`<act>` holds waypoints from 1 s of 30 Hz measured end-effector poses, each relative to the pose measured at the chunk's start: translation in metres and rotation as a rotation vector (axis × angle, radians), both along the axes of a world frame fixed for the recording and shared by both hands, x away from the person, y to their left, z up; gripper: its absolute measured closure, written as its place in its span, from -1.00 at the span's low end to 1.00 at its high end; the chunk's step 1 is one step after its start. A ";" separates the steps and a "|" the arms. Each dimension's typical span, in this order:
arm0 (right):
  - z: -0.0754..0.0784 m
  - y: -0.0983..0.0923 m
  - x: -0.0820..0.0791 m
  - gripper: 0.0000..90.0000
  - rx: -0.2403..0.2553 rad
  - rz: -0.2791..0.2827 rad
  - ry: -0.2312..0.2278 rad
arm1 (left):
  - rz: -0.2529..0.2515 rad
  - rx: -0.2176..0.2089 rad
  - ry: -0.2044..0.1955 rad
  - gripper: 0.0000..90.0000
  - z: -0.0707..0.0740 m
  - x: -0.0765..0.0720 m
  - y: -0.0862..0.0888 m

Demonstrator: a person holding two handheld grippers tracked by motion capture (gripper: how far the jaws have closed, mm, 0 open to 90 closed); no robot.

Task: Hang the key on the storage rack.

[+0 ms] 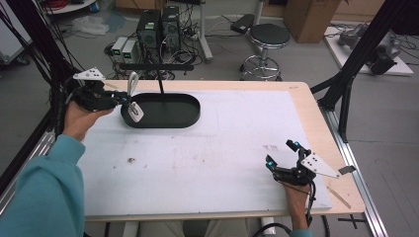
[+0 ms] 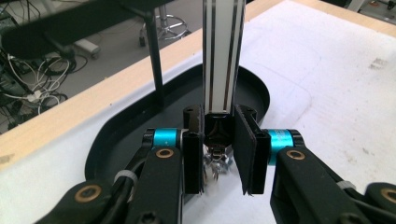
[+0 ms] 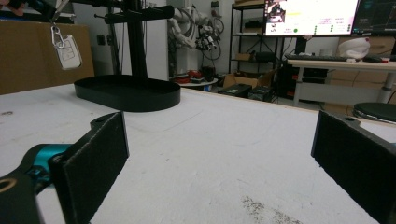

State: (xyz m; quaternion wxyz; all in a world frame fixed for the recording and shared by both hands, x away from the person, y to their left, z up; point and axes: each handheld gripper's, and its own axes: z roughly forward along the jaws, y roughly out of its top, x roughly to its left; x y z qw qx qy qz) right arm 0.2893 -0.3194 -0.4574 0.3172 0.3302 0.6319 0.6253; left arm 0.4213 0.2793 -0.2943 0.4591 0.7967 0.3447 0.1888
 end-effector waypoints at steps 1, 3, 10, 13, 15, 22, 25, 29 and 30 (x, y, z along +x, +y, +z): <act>0.000 0.000 0.000 -0.92 -0.001 0.000 0.000 | -0.004 -0.006 0.000 0.65 0.001 0.002 -0.001; 0.000 0.000 0.000 -0.92 0.000 -0.001 0.000 | -0.006 -0.017 -0.012 0.64 0.001 0.005 -0.004; 0.000 0.000 0.000 -0.92 -0.001 -0.001 -0.002 | -0.011 -0.084 -0.014 0.64 -0.006 0.021 -0.008; 0.000 0.000 0.000 -0.92 0.000 -0.002 -0.001 | -0.002 -0.118 -0.013 0.65 -0.012 0.029 -0.008; 0.000 0.000 0.000 -0.92 -0.002 -0.002 -0.002 | 0.002 -0.131 -0.011 0.65 -0.016 0.034 -0.009; 0.000 0.000 0.000 -0.92 0.001 -0.002 -0.004 | 0.008 -0.161 -0.009 0.64 -0.026 0.048 -0.011; 0.000 0.000 0.000 -0.92 0.001 -0.002 -0.004 | 0.005 -0.165 0.007 0.64 -0.031 0.052 -0.010; 0.000 0.000 0.000 -0.92 0.001 -0.003 -0.005 | -0.006 -0.177 0.015 0.64 -0.035 0.056 -0.011; 0.000 0.000 0.000 -0.92 -0.001 -0.003 -0.005 | -0.007 -0.182 0.017 0.64 -0.036 0.057 -0.011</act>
